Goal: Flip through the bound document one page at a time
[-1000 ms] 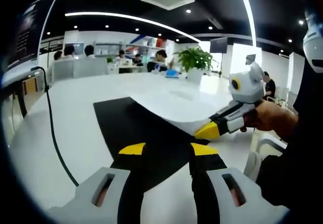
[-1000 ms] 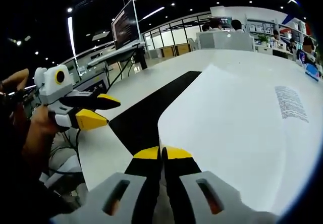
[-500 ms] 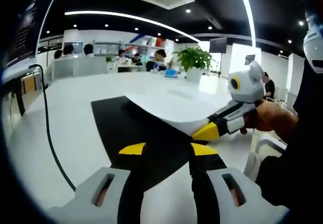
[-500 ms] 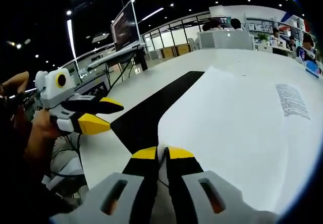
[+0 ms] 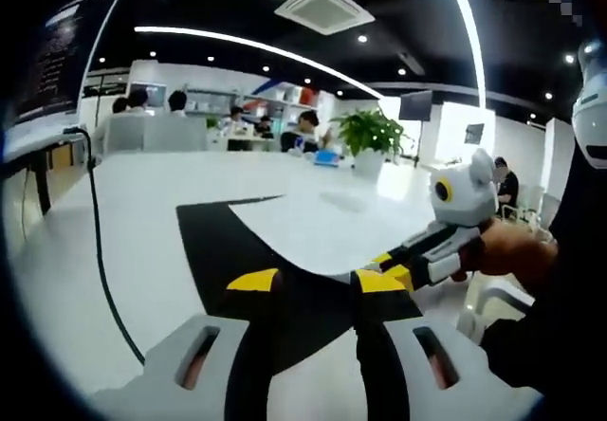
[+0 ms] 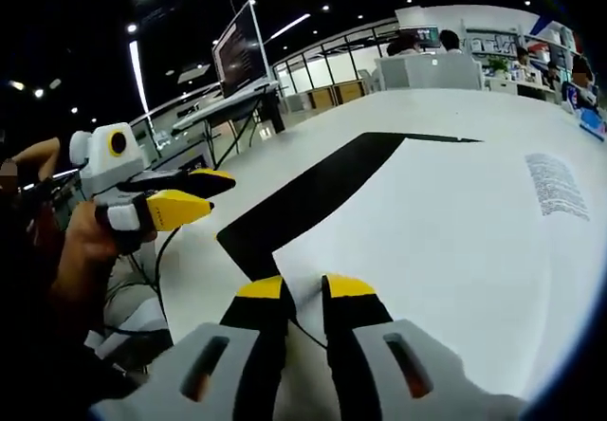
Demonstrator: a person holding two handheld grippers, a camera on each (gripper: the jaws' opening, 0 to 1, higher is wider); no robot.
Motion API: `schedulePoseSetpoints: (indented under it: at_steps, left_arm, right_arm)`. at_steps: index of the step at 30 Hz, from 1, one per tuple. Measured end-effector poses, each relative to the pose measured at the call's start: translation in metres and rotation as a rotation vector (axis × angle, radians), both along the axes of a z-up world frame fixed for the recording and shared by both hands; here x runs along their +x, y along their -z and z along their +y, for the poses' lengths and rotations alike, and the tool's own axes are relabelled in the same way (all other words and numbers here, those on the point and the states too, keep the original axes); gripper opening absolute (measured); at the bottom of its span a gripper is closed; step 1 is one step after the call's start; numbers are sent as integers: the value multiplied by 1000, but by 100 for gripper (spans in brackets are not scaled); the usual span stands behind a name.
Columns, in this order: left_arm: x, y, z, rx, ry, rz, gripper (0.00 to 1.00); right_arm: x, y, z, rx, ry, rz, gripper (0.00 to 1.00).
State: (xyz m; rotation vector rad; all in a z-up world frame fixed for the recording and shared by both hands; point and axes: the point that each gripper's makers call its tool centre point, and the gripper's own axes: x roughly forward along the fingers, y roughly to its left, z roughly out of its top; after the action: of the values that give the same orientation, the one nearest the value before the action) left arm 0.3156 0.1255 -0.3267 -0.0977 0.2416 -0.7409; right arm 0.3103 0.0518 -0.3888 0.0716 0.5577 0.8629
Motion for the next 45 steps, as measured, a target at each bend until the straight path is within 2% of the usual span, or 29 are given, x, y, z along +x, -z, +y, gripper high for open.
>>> schedulePoseSetpoints:
  at_steps: [4, 8, 17, 24, 31, 36, 45]
  left_arm:
    - [2, 5, -2, 28, 1, 13, 32]
    - [-3, 6, -12, 3, 38, 35, 32]
    - [-2, 9, -14, 14, 46, 42, 32]
    - [2, 8, -20, 27, 63, 40, 32]
    - [9, 7, -25, 40, 74, 39, 33]
    - [13, 5, -37, 72, 105, 23, 33]
    - [32, -7, -66, 69, 170, -7, 33]
  right_arm:
    - [-2, -1, 1, 7, -7, -3, 19]
    - [-4, -1, 2, 13, -9, -3, 21]
    - [-8, -3, 5, 36, -25, -2, 27]
    - [-7, -4, 6, 44, -35, 7, 29]
    - [-14, -6, 12, 51, -71, -6, 38]
    - [-13, -7, 13, 65, -70, 15, 39]
    - [-14, -7, 11, 60, -64, 19, 38]
